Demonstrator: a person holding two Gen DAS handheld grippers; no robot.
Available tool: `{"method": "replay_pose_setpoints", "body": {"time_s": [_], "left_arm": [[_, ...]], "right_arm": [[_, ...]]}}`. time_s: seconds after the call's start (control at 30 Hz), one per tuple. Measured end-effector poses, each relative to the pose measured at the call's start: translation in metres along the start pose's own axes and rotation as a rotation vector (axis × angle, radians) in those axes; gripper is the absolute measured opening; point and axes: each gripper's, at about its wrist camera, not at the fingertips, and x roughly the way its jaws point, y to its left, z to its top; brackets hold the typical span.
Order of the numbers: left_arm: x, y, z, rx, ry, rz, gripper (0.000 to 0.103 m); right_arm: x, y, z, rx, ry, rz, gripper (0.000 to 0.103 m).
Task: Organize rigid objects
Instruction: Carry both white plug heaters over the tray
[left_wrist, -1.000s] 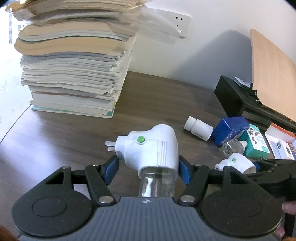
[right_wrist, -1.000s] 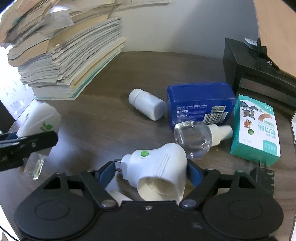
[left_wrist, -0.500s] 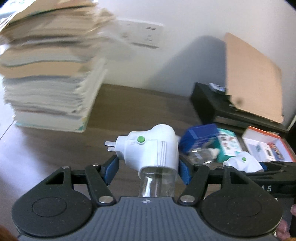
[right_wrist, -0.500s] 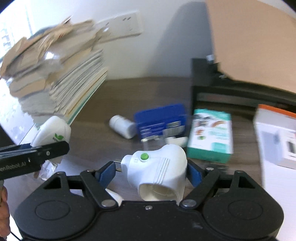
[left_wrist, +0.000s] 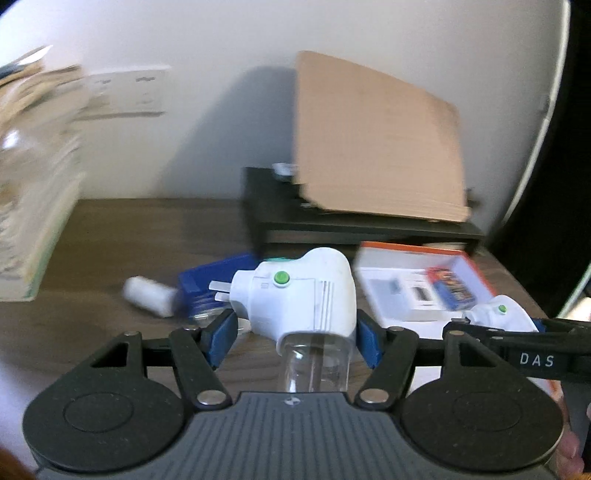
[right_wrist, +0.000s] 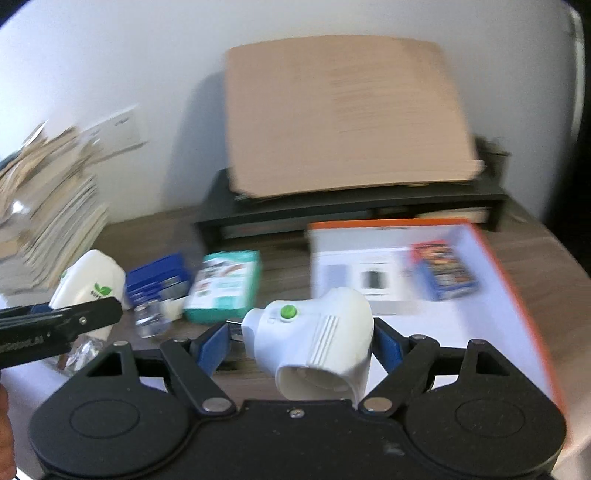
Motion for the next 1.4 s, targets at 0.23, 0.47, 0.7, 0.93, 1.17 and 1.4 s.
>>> {"method": "replay_pose_setpoints", "body": {"time_s": [0.23, 0.47, 0.7, 0.93, 1.17, 1.4], "left_arm": [[0.028, -0.074, 0.01, 0.025, 0.015, -0.058, 0.068], [0.052, -0.133, 0.004, 0.042, 0.044, -0.059, 0.068], [0.071, -0.164, 0.002, 0.033, 0.064, -0.023, 0.068], [0.08, -0.179, -0.001, 0.025, 0.071, 0.012, 0.068], [0.083, -0.184, -0.002, 0.028, 0.077, 0.034, 0.068], [0.084, -0.181, -0.004, 0.027, 0.092, 0.059, 0.068]], "right_arm": [[-0.019, -0.074, 0.011, 0.029, -0.02, -0.052, 0.096], [-0.018, -0.124, 0.018, 0.03, -0.019, -0.039, 0.096], [-0.011, -0.154, 0.022, 0.018, -0.01, 0.0, 0.096], [-0.007, -0.168, 0.023, 0.001, 0.0, 0.026, 0.096], [-0.002, -0.172, 0.025, -0.001, 0.004, 0.049, 0.096], [0.006, -0.168, 0.027, -0.005, 0.01, 0.066, 0.096]]}}
